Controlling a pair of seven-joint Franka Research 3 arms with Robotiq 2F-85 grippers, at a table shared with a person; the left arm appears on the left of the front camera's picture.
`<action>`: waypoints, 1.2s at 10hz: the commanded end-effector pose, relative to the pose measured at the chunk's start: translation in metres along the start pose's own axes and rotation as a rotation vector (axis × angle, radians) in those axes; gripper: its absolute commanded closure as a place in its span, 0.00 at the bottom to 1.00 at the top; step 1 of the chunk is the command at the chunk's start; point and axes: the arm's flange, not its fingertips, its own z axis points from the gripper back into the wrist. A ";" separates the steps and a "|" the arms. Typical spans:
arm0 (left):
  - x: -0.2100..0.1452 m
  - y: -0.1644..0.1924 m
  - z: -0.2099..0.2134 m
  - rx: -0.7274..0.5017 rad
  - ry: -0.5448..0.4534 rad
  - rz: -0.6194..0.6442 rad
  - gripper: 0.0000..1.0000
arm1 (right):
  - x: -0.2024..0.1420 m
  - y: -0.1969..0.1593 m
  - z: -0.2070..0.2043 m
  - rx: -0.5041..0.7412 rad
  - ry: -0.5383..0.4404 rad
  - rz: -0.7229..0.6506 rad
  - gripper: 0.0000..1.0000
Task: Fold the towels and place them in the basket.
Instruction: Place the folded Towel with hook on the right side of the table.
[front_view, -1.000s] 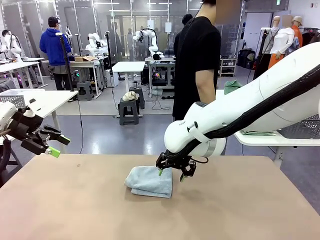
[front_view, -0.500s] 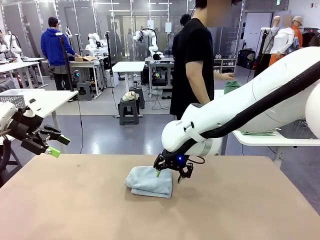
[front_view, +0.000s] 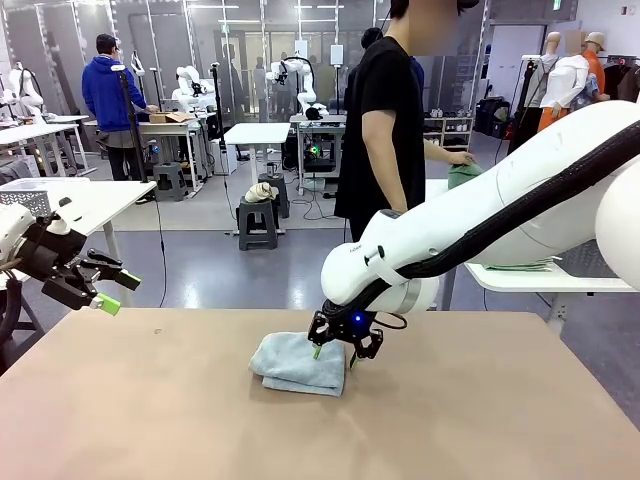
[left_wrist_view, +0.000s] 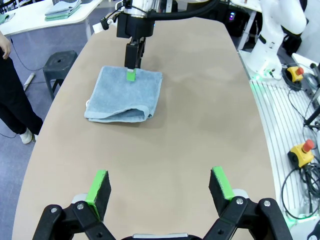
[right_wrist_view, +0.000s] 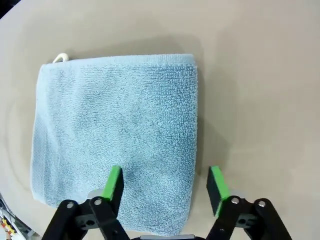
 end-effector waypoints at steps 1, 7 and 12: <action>0.000 0.000 0.001 0.000 0.004 -0.002 0.00 | 0.005 0.004 0.000 -0.011 0.010 -0.020 0.39; 0.000 0.000 0.001 0.000 0.004 -0.002 0.00 | 0.007 0.004 0.002 -0.025 0.016 -0.016 0.55; 0.000 0.000 0.001 0.000 0.004 -0.002 0.00 | 0.006 0.003 0.012 -0.040 0.000 0.043 1.00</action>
